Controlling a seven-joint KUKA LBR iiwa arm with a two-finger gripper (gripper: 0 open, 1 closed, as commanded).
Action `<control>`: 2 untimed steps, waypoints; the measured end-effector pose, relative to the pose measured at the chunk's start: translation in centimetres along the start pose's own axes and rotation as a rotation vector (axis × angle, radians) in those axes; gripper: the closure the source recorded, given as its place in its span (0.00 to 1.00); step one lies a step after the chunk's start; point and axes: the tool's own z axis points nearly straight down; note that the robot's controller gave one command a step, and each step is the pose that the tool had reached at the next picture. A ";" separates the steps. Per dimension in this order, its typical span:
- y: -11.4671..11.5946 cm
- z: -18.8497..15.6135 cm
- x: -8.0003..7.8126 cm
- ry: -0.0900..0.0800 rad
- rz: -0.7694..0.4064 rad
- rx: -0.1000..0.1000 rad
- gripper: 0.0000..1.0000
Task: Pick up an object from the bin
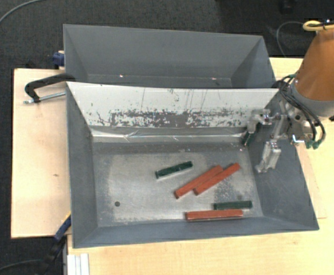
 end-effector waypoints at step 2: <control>5.5 15.1 1.5 -0.009 -0.503 0.000 0.00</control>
Offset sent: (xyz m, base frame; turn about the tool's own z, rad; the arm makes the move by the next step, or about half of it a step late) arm 0.0129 -0.0255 -0.1487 -0.0713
